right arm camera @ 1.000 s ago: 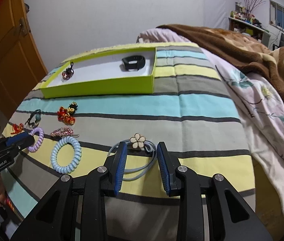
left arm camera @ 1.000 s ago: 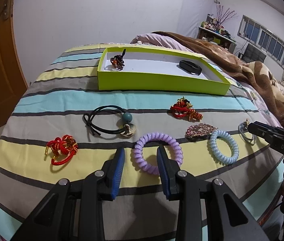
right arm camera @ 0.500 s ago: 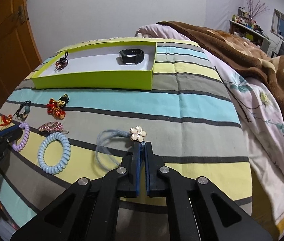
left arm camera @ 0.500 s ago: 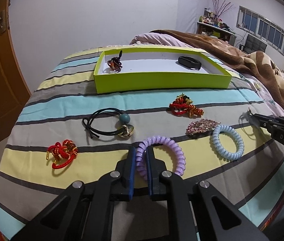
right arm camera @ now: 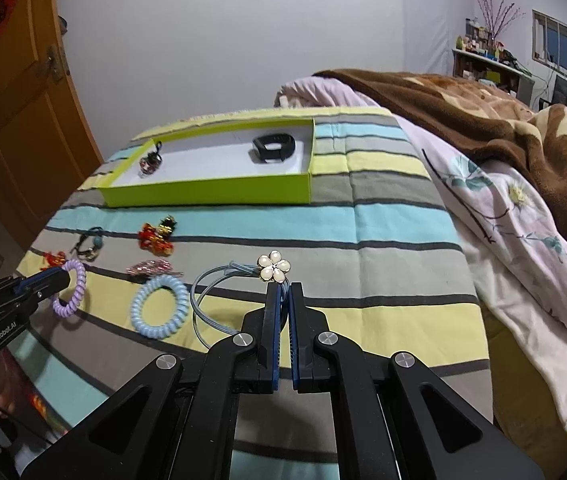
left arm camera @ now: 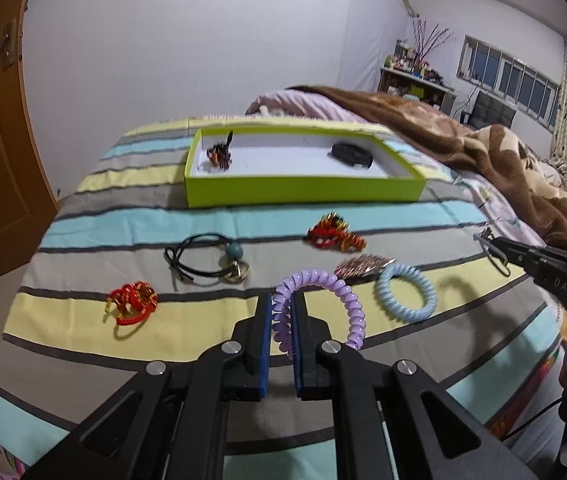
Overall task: Organize jewelry
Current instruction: 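Carry both hair ties into the green box and open both tools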
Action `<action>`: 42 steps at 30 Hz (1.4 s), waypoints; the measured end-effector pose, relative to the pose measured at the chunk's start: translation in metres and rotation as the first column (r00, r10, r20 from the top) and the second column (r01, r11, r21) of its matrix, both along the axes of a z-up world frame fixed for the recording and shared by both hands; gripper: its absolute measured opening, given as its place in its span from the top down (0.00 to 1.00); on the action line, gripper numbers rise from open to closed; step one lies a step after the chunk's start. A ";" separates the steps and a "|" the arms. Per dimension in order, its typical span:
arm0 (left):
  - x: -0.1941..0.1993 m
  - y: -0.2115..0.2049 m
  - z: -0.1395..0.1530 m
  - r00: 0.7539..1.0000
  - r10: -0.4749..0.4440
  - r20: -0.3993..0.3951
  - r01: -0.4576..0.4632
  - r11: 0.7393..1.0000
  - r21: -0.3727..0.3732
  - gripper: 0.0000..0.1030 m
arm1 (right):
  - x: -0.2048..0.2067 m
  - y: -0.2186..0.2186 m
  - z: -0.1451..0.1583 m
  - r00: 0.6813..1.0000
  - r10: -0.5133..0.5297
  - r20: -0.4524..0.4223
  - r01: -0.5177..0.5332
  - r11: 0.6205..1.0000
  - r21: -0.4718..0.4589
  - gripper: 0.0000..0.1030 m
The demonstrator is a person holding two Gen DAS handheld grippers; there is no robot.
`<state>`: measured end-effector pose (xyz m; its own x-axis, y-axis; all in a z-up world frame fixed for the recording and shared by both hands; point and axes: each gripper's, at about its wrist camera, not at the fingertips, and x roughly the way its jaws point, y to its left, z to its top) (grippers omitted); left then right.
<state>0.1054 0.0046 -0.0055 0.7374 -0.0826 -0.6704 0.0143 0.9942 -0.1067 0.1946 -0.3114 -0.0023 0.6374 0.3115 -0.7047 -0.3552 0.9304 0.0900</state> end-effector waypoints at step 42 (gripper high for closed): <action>0.045 0.024 0.055 0.991 0.033 0.129 -0.036 0.999 0.021 0.91 | 0.028 0.033 0.051 0.988 0.057 0.144 -0.058 0.998 0.001 0.97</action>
<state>0.1500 0.0281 0.0491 0.8198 -0.0406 -0.5712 -0.0082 0.9965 -0.0827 0.2223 -0.2782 0.0489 0.7132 0.3540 -0.6050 -0.4176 0.9078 0.0390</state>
